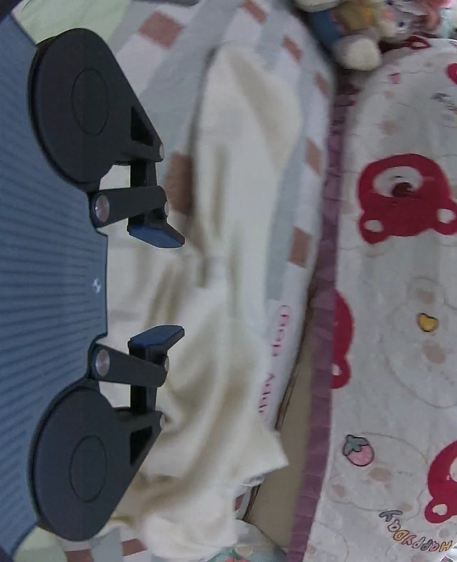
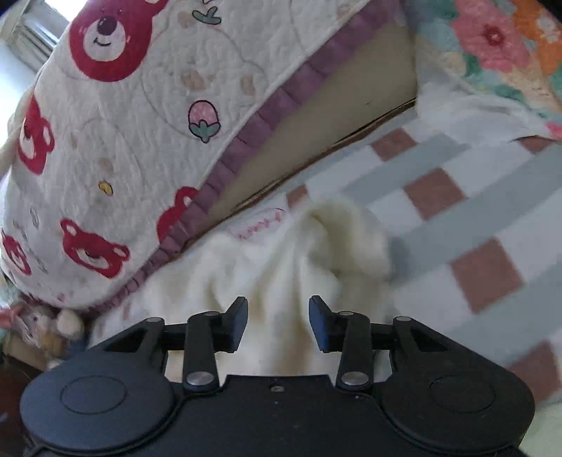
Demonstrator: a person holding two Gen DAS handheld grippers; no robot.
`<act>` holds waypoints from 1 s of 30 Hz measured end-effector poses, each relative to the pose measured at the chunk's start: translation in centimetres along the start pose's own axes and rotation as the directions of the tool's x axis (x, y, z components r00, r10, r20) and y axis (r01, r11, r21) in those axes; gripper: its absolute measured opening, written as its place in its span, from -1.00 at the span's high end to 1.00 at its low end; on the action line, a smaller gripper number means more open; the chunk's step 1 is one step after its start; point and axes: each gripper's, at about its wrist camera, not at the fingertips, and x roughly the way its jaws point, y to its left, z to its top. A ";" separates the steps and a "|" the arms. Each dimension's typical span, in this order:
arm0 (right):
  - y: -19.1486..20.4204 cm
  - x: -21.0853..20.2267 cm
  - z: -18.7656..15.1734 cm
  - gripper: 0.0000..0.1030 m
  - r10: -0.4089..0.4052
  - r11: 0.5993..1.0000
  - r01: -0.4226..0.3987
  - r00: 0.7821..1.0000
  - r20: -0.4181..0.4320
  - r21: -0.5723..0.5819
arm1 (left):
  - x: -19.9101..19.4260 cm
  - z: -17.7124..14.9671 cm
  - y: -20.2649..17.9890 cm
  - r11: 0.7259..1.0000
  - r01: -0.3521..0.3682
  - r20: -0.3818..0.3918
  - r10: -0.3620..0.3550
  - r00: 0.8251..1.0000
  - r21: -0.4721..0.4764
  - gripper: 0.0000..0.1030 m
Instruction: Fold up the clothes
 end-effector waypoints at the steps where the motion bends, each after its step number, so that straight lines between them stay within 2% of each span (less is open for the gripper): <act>1: -0.2 -0.6 -0.9 0.10 -0.004 0.999 0.004 1.000 0.012 -0.034 | 0.4 -0.4 0.1 1.000 0.012 -0.020 -0.012 1.000 -0.011 0.05; 4: 0.3 -1.5 -3.9 0.10 0.013 0.982 -0.013 1.000 -0.004 -0.187 | 1.0 -0.8 -0.4 0.999 0.037 -0.066 -0.037 0.997 0.013 0.05; 5: 0.4 -1.8 -5.0 0.10 0.020 0.973 -0.022 1.000 -0.008 -0.229 | 0.7 -0.8 -0.9 0.998 0.039 -0.054 -0.037 0.998 0.045 0.02; 8: 0.0 -2.4 -8.1 0.10 0.056 0.963 -0.054 0.998 -0.002 -0.263 | 0.0 -0.8 -2.5 0.987 0.051 -0.029 -0.048 0.998 0.154 -0.21; 10: -0.4 -1.8 -9.8 0.10 0.073 0.961 -0.076 0.997 -0.022 -0.265 | 0.1 -0.8 -3.4 0.969 0.060 -0.045 -0.051 0.998 0.240 -0.23; 12: -0.5 -1.3 -10.4 0.10 0.058 0.959 -0.073 0.996 -0.064 -0.272 | 0.3 -0.7 -3.8 0.957 0.072 -0.084 -0.051 0.995 0.282 -0.23; 15: -0.7 -1.0 -11.1 0.10 0.034 0.958 -0.062 0.994 -0.104 -0.279 | 0.0 -1.2 -3.5 0.951 0.114 -0.124 -0.081 0.989 0.288 -0.23; 23: -2.6 -2.0 -12.7 0.09 0.055 0.975 -0.061 0.998 -0.037 -0.214 | 0.0 -2.5 -2.8 0.962 0.128 -0.170 -0.087 0.982 0.242 -0.23; 27: -2.5 -1.9 -13.1 0.10 0.080 0.975 -0.081 0.997 -0.016 -0.205 | 0.3 -3.0 -4.6 0.938 0.137 -0.186 -0.080 0.979 0.317 -0.34; 30: -2.1 -1.5 -13.4 0.10 0.083 0.971 -0.085 0.996 -0.018 -0.225 | 1.0 -3.8 -5.1 0.924 0.154 -0.220 -0.079 0.972 0.349 -0.35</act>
